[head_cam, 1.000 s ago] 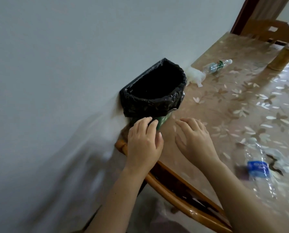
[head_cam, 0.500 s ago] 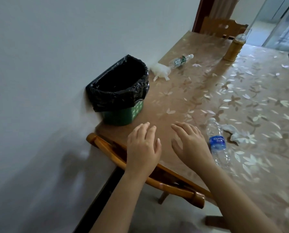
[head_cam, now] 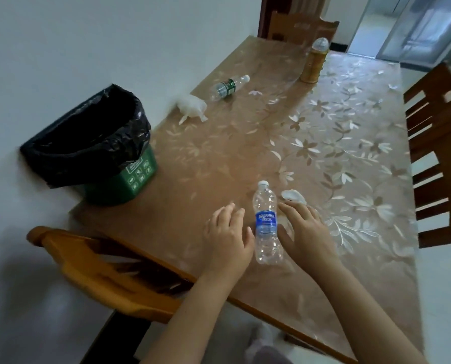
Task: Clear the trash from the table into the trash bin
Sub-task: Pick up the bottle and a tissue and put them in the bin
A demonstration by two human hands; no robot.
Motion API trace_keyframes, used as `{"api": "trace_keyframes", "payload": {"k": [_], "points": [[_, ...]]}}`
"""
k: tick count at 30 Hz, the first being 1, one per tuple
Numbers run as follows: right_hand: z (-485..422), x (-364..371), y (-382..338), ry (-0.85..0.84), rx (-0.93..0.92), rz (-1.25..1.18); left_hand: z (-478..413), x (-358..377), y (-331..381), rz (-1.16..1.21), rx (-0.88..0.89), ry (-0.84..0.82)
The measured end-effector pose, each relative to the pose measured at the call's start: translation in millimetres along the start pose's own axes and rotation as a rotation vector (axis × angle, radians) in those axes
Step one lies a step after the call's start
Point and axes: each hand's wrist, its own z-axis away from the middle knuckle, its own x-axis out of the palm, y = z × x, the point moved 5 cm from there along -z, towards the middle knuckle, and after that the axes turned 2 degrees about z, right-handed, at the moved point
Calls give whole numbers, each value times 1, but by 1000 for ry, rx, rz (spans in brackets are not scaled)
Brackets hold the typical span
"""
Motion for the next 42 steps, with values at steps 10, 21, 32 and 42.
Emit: {"api": "trace_keyframes", "payload": {"k": [10, 21, 32, 42], "points": [[-8, 24, 115, -59, 15, -67, -8, 92, 32, 91, -233, -109], [-21, 68, 164, -126, 65, -163, -6, 135, 31, -48, -344, -197], [-38, 101, 180, -193, 49, -195, -6, 152, 20, -9, -405, -169], [-37, 112, 180, -206, 45, -199, 3, 158, 9, 135, -499, -185]]}}
